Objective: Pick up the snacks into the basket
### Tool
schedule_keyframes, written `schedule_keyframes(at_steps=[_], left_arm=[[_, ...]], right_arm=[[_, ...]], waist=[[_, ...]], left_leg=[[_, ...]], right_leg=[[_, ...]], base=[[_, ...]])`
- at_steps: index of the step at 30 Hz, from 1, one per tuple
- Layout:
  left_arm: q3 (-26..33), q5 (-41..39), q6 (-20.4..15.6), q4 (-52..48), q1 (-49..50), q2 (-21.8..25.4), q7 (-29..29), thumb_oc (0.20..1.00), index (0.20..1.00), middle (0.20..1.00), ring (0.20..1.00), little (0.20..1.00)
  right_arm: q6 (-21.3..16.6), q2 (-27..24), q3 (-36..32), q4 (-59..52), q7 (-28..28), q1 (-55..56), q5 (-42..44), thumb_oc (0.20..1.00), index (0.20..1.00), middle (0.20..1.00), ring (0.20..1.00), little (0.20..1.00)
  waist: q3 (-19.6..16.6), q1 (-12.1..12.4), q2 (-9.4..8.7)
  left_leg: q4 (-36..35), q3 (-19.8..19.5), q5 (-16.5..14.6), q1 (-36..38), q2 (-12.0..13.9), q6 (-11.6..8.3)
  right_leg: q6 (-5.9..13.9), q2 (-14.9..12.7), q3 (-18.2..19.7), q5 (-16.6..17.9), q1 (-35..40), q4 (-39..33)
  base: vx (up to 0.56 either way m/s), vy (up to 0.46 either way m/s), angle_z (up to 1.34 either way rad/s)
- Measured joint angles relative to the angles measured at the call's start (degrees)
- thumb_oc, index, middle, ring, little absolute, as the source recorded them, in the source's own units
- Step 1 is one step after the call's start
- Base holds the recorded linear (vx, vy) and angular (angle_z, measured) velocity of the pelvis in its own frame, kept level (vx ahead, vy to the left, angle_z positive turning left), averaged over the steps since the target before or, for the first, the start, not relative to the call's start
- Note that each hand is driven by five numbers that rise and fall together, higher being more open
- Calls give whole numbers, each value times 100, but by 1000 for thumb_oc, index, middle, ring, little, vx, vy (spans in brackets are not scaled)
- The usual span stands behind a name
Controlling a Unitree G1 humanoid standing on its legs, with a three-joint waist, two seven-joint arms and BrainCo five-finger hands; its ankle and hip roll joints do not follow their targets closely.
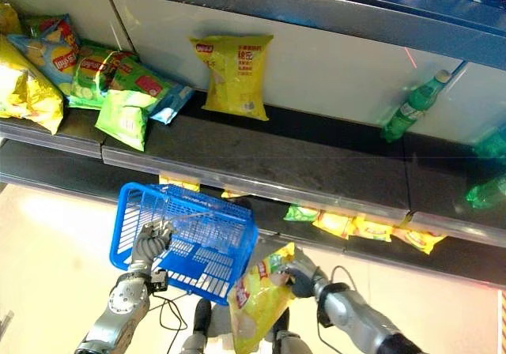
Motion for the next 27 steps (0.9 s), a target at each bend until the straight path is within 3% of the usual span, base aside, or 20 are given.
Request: schedule_keyframes(at_steps=[5, 11, 18, 27], left_arm=[[-311, -224, 1, -292, -29, 15, -213, 200, 200, 200, 200, 200], [-790, -464, 3, -496, -83, 23, -357, 200, 200, 200, 200, 200], [-1676, -660, 109, -508, -261, 3, -696, 200, 200, 200, 200, 200], [-2075, -729, 119, -542, -371, 226, -1074, 200, 200, 200, 200, 200]], right_arm=[[191, 543, 353, 673, -185, -422, -275, 200, 200, 200, 200, 200], [389, 742, 580, 877, -336, -875, -333, 200, 200, 200, 200, 200], [527, 776, 778, 833, -481, -1414, -329, 200, 200, 200, 200, 200], [553, 735, 784, 718, -564, -1981, -324, 200, 200, 200, 200, 200]], waist=[[113, 128, 225], [157, 277, 356], [159, 424, 366], [155, 423, 377]], left_leg=[[0, -20, 10, -27, -10, 8], [23, -83, 14, -116, -20, 6], [37, -168, 24, -130, -74, 19], [118, -168, 43, -258, -136, 45]], right_leg=[[-9, -19, -20, 13, -18, 13], [-36, -34, -100, 28, -58, 37], [-28, -83, -128, -2, -54, 93], [-18, -141, -103, -13, -201, 211]], base=[[-1, -2, 1], [-2, -1, 4], [-1, -2, 6], [0, 0, 1]])
